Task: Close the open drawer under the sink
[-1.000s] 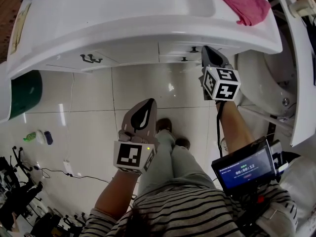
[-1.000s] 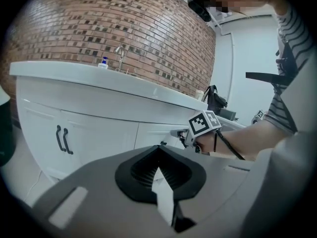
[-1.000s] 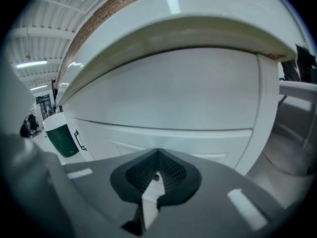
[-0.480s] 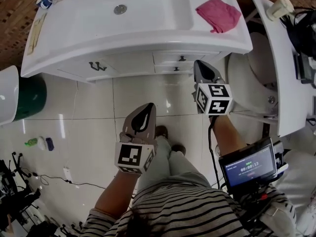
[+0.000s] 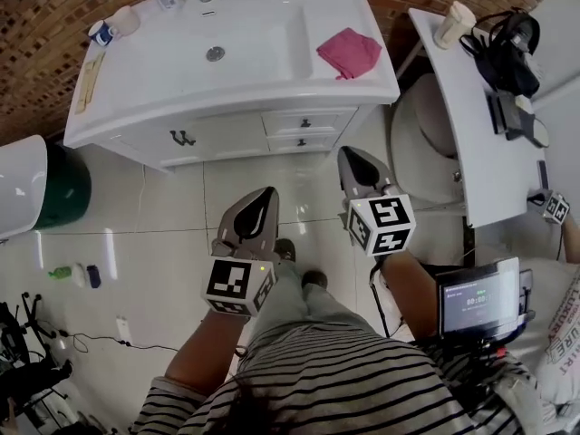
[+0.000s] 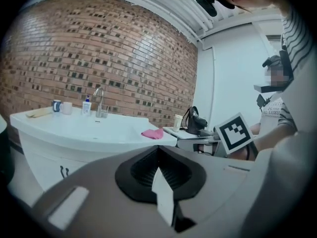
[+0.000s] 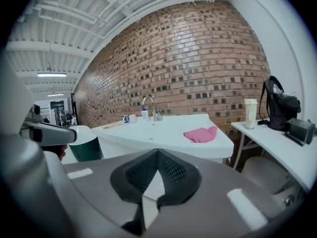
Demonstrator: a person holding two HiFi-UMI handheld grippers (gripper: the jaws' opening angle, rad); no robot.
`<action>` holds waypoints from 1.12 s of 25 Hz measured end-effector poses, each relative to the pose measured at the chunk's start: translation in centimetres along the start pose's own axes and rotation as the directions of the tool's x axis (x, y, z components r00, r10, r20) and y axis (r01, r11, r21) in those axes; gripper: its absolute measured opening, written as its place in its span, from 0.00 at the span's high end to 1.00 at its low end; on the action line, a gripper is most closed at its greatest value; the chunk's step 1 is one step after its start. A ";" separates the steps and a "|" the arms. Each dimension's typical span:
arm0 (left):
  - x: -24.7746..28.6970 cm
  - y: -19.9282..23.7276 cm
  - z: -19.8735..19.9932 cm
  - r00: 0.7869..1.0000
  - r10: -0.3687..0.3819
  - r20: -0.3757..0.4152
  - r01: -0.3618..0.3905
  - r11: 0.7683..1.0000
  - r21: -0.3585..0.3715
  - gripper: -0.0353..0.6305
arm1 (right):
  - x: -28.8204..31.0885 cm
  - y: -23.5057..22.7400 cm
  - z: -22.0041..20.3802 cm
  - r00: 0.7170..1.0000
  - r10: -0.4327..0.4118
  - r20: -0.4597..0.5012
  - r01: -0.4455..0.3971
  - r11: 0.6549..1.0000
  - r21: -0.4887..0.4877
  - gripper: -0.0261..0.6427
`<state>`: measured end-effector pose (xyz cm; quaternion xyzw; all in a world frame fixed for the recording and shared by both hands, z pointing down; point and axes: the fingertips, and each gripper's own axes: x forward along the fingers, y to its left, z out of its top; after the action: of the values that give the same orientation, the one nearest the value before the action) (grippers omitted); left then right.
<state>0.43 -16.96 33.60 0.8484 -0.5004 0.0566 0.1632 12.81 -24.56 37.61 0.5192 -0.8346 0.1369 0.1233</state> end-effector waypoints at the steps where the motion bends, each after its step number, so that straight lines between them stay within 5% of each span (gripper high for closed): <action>1: -0.8 -0.8 1.0 1.000 0.001 0.013 -0.001 1.000 0.009 0.92 | -1.6 0.6 1.0 1.000 0.009 0.016 -0.009 1.000 -0.004 0.96; 8: -7.7 -6.3 5.2 0.997 0.041 0.069 -0.043 0.999 0.031 0.92 | -13.3 3.8 5.3 0.992 0.088 0.094 -0.084 0.996 -0.044 0.96; 15: -13.4 -9.0 5.4 0.994 0.085 0.070 -0.086 0.996 0.017 0.92 | -20.4 6.6 3.2 0.990 0.114 0.085 -0.114 0.993 0.001 0.96; 28: -25.2 -4.2 4.2 0.981 0.142 0.130 -0.139 0.990 -0.027 0.92 | -25.3 17.8 2.2 0.983 0.149 0.111 -0.145 0.988 -0.043 0.96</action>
<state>-8.56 4.43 22.22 0.8113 -0.5692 0.0073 0.1331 7.57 3.26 24.98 0.4607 -0.8786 0.1012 0.0739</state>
